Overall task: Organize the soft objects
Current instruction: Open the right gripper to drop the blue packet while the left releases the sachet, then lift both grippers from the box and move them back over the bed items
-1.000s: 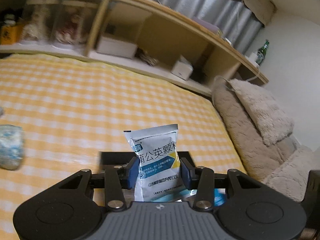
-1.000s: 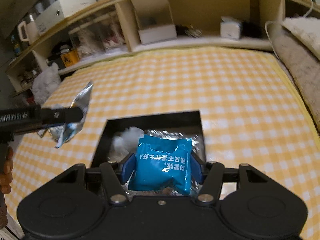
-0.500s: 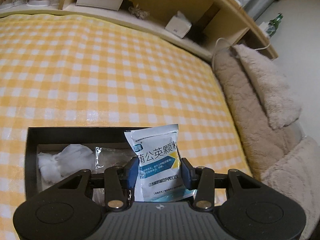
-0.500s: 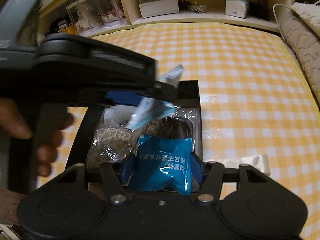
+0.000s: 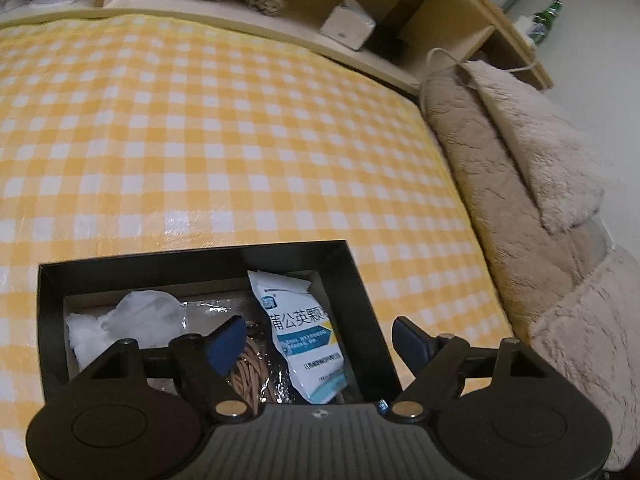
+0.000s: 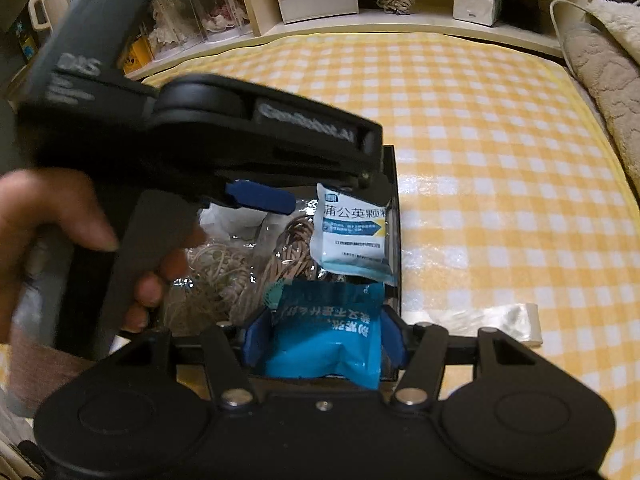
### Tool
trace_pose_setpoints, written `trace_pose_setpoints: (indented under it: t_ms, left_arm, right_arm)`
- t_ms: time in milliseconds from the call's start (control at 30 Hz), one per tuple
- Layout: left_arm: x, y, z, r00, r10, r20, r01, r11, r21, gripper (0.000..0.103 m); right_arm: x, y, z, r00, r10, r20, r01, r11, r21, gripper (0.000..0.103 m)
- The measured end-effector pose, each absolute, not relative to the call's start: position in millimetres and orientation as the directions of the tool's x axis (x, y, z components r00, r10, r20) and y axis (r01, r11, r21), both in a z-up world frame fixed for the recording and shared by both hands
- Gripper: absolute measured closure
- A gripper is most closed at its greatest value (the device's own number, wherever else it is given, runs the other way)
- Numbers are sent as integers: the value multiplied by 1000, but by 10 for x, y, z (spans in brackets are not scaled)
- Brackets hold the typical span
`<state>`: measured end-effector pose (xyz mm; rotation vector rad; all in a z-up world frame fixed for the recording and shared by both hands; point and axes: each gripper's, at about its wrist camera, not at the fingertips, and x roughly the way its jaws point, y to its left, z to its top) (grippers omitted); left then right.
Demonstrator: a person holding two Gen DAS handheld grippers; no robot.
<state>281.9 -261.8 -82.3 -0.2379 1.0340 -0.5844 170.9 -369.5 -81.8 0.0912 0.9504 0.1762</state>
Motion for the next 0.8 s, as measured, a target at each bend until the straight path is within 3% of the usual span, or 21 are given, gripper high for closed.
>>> trace_pose_setpoints:
  t_ms: [67,200,800]
  left_arm:
    - [2782,-2592,-768,376,-566,-734,362,819,-446,22]
    - [2662,-2510,-670,378,-570,-730,405,811,-423,22]
    - [2336,-1998,-400,438,-538,-720,414,832,-369,22]
  right_arm:
    - [1691,-3661,-801,581,175,-795,-118,984,131,41]
    - [1709,-3633,-787,578,197,-792,-139,980,142,27]
    - [1522,-3572,-589,614,156,-774,-114,987,109,28]
